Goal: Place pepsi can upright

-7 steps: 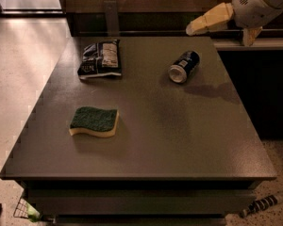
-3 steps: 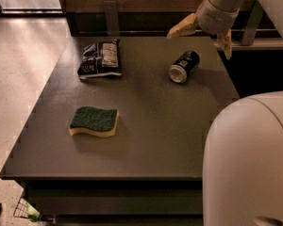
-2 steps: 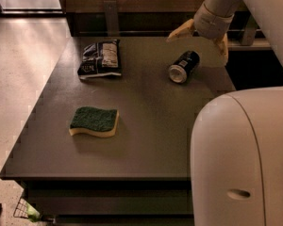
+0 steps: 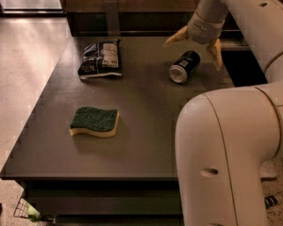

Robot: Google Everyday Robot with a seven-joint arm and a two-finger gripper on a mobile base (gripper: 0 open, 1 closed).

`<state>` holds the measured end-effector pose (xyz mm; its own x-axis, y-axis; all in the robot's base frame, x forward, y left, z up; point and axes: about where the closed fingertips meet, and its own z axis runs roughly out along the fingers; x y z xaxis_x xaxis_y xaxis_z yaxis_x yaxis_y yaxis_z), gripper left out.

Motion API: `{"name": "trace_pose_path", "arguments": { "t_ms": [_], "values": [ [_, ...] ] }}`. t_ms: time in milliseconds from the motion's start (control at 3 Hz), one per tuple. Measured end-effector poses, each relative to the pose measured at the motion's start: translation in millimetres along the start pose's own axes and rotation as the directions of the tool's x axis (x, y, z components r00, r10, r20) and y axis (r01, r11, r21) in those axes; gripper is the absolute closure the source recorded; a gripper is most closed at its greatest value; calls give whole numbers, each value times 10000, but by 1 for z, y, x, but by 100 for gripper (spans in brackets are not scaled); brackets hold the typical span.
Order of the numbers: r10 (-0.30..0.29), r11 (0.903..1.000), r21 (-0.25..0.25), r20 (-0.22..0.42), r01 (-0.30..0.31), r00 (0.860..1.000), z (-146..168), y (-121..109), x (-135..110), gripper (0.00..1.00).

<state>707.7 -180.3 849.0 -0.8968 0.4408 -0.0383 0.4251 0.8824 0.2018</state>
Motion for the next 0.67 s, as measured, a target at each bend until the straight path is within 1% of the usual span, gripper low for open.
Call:
{"name": "trace_pose_path", "arguments": {
  "t_ms": [333, 667],
  "values": [
    [310, 9989, 352, -246, -301, 9992, 17, 7, -1, 13],
    [650, 9959, 651, -403, -623, 9971, 26, 9, 0, 38]
  ]
}}
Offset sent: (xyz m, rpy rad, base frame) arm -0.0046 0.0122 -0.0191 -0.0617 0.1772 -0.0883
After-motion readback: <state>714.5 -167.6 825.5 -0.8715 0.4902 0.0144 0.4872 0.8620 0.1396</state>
